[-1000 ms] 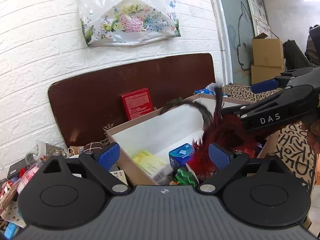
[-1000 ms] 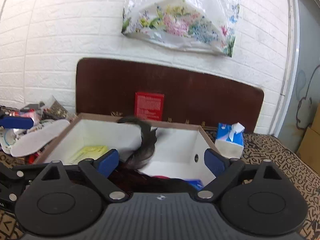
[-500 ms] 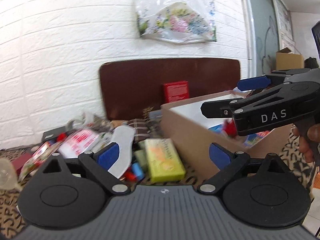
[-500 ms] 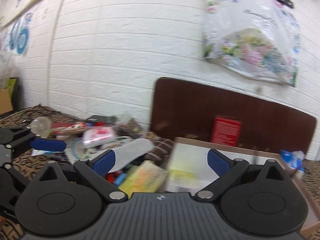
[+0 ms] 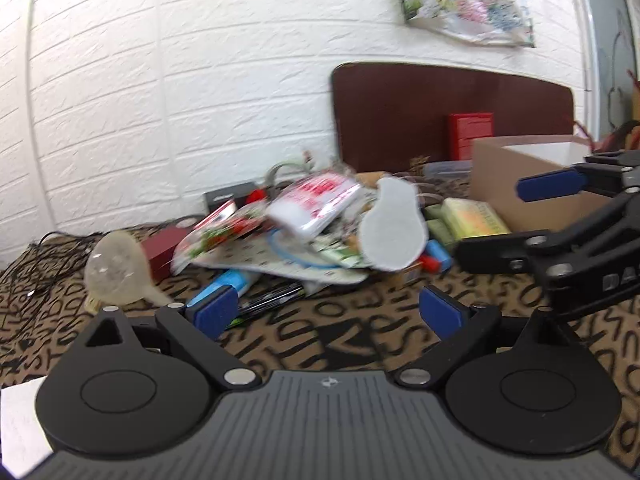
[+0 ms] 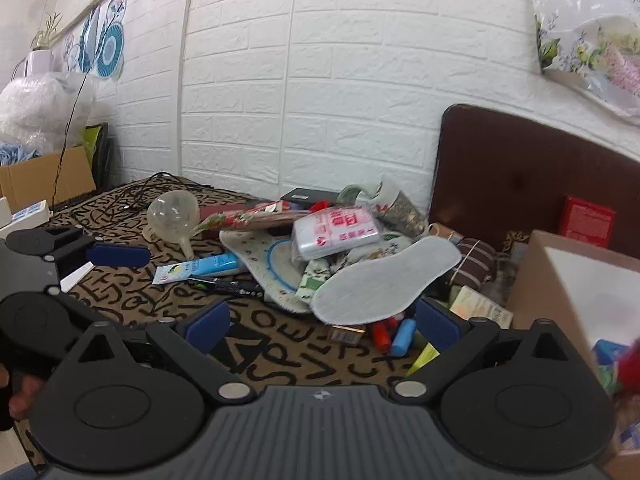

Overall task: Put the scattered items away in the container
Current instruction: 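Return to pile and grasp clear plastic bowl rim with left tool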

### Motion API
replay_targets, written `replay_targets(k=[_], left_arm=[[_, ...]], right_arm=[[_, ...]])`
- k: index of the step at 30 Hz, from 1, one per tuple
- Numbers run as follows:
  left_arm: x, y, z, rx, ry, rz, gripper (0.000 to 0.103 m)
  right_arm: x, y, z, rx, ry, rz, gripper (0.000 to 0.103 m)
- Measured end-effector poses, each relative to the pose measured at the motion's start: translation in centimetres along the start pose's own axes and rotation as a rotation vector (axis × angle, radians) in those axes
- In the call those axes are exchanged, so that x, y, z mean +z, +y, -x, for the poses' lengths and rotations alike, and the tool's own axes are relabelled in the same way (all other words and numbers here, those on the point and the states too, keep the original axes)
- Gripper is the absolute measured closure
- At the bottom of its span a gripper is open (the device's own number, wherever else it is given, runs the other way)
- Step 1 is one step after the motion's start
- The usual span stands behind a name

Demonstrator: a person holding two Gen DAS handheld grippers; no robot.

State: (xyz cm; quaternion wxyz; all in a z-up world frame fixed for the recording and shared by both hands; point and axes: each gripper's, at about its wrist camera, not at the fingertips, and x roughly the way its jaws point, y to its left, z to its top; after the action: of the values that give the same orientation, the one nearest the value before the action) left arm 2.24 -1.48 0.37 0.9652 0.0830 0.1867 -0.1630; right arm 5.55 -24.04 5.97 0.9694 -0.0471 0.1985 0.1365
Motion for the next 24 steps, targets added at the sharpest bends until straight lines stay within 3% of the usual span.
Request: replay_targets(k=[5,10,12,16,20,24], left_arm=[[0.3,4.1,-1.4,0.122,0.015,0.095,0.004],[0.5,8.4,-3.0,0.277,0.045,0.257,0.004],[0.7,10.2,-3.1,0.290,0.026,0.285,0.004],[1.9,13.0,-3.7,0.251,-0.025,0.173,0.002],[2.2,14.2,-5.2,0.203,0.020,-0.010,0.002],[1.9,14.3,-7.1,0.170,0.052,-0.058,0.002]], right_arm=[[-0.5,0.5,-0.9,0.000,0.032,0.010,0.001],[-0.7,0.5,-1.3,0.013,0.047,0.011,0.001],[-0.8,0.5,-1.4,0.014,0.056,0.019,0.001],[-1.2,0.2,-1.7,0.022,0.070,0.020,0.001],[-1.3,0.0,-2.1,0.024,0.078,0.012,0.001],[-1.6,0.1,-2.8,0.030,0.098,0.012,0.001]])
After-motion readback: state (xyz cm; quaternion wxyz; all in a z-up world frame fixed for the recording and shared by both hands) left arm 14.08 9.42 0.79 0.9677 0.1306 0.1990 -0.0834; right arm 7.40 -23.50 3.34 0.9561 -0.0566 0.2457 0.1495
